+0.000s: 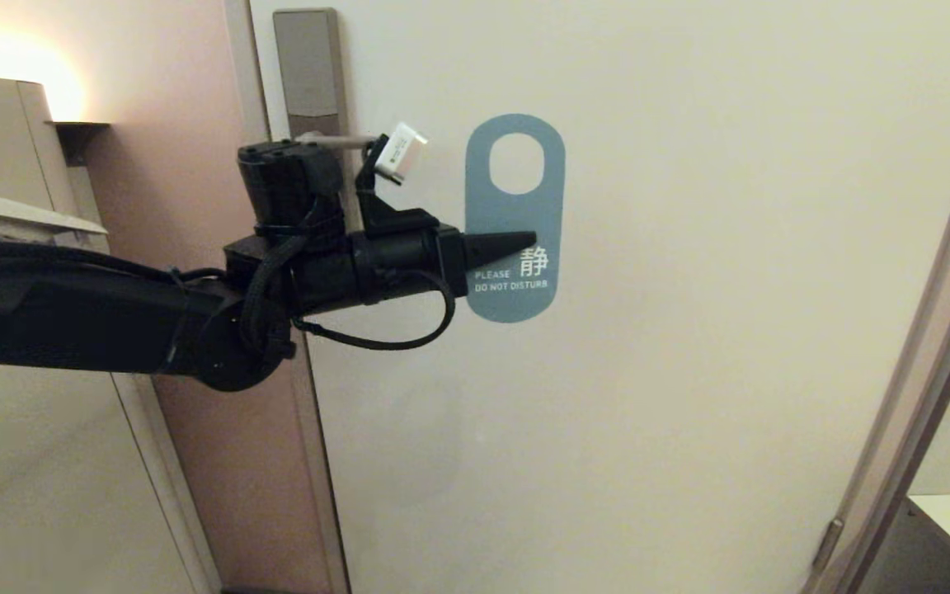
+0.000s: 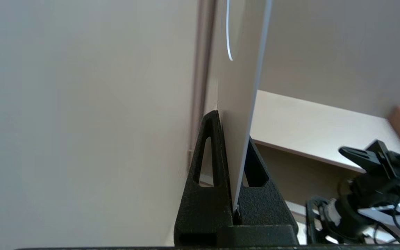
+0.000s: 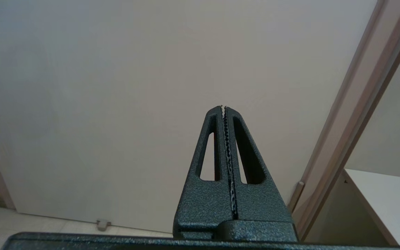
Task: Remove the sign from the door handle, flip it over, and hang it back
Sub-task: Hand it to the other hand
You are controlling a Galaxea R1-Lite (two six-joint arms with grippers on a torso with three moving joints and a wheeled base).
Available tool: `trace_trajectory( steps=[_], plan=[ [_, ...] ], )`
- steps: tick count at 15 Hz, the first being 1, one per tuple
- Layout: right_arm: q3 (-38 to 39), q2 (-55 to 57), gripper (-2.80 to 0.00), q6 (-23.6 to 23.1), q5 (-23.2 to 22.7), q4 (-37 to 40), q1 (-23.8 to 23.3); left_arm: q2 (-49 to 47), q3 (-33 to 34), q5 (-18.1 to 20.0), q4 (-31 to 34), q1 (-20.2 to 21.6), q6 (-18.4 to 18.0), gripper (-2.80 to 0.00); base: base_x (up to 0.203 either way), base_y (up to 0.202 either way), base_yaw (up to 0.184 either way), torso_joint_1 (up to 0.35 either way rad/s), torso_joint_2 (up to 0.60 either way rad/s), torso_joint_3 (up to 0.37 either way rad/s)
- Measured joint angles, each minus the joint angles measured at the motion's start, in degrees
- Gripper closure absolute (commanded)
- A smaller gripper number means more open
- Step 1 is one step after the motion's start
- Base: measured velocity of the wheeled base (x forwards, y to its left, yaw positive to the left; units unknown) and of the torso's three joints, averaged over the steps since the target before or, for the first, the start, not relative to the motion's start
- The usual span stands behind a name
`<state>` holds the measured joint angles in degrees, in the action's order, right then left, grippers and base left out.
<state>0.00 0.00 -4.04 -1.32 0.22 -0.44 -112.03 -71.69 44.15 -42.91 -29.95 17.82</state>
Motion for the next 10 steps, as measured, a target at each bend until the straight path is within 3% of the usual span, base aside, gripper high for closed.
trace_trajectory(
  steps=[4,8,10],
  plan=[
    [-0.5,0.0,0.00,0.1,0.0,1.4,0.0,-4.3,-4.8,0.8,-0.8,-1.6,2.7,0.00,0.000,0.000,0.000,0.000,0.00,0.000],
    [-4.9,0.2,0.00,0.5,-1.3,9.3,0.0,-6.0,-5.7,1.0,-1.4,-1.9,3.2,0.00,0.000,0.000,0.000,0.000,0.00,0.000],
    [-7.2,1.8,0.00,0.6,-2.1,11.1,0.0,-6.2,-5.8,3.2,-1.4,-1.9,3.2,0.00,0.000,0.000,0.000,0.000,0.00,0.000]
  ],
)
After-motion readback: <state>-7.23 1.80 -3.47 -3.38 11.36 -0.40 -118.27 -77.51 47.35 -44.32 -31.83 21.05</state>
